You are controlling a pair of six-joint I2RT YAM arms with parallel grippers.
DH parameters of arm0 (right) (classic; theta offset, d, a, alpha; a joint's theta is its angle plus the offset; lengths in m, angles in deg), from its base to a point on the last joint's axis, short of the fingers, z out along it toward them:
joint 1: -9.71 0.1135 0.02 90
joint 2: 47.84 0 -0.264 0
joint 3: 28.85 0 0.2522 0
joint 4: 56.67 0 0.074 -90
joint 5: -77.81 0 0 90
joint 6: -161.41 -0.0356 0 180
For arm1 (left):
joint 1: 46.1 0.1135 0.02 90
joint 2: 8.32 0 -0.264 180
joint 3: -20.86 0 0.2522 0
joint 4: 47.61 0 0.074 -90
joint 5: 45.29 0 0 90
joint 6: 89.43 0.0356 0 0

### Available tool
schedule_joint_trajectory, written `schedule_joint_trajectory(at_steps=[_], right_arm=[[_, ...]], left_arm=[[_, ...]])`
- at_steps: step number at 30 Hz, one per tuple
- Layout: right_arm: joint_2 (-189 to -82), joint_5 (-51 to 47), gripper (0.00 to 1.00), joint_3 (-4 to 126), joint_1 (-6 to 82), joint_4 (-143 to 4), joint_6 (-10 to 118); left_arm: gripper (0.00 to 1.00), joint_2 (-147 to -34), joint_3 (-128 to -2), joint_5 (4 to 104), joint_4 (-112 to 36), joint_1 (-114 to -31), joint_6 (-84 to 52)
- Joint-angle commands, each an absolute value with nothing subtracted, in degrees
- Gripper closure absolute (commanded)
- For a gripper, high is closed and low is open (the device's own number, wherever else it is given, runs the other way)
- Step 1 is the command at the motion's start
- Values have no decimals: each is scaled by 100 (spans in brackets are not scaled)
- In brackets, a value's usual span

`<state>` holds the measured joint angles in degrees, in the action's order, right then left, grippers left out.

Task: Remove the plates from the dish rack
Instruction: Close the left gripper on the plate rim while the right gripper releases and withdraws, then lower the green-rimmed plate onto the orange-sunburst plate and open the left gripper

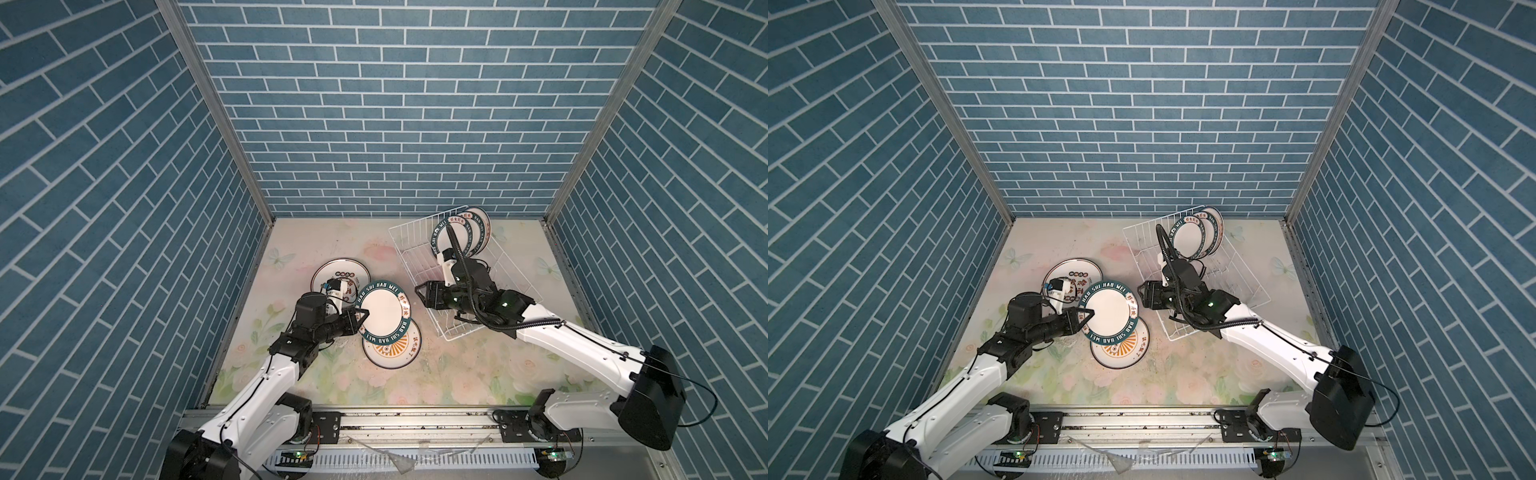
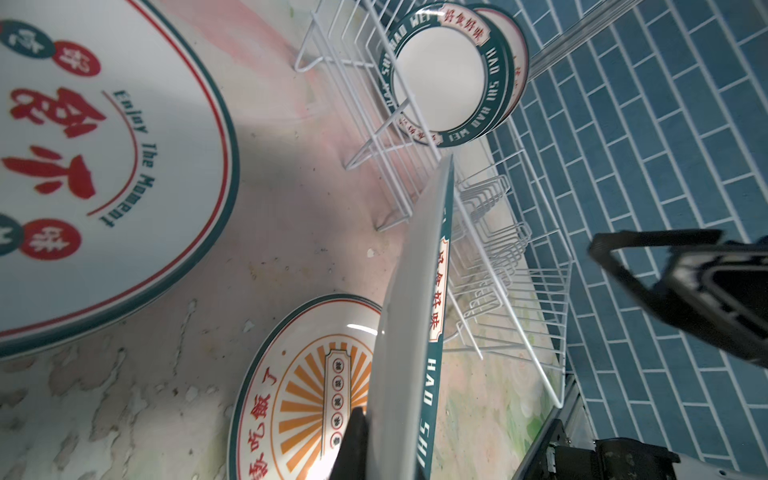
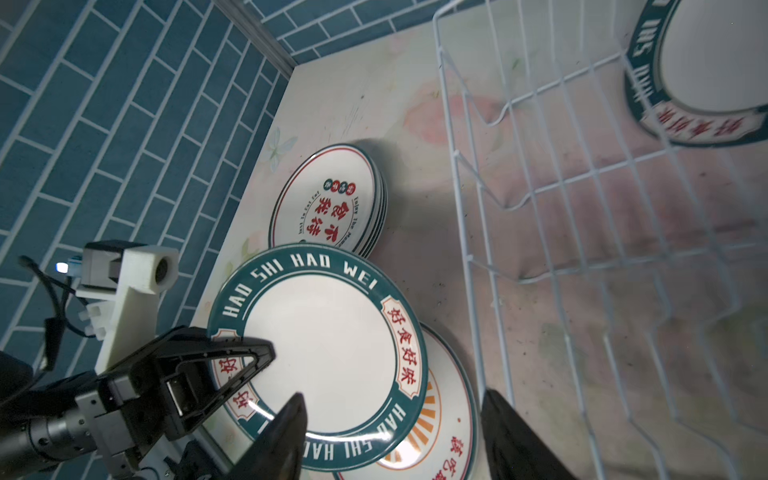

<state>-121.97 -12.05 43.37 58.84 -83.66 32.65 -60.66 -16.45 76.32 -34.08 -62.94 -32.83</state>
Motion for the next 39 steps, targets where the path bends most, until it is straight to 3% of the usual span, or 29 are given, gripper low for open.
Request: schedule_joint_trajectory(at_steps=[1,10,23,39], right_arm=[[-11936,-2325,30,4767,5904,-9432,3823],[-11685,-3134,21,4950,5715,-10028,4030],[-11889,-2605,15,5049,4701,-10516,4241],[-12660,-2479,13,5246,4280,-10498,4487]], left_arm=[[100,-6166,-1821,7518,-2939,-6262,-3109],[100,-6732,-1708,7878,-2896,-6262,-3130],[100,-7149,-1656,8098,-2990,-6262,-3295],[69,-7376,-1646,8048,-2851,-6262,-3203]])
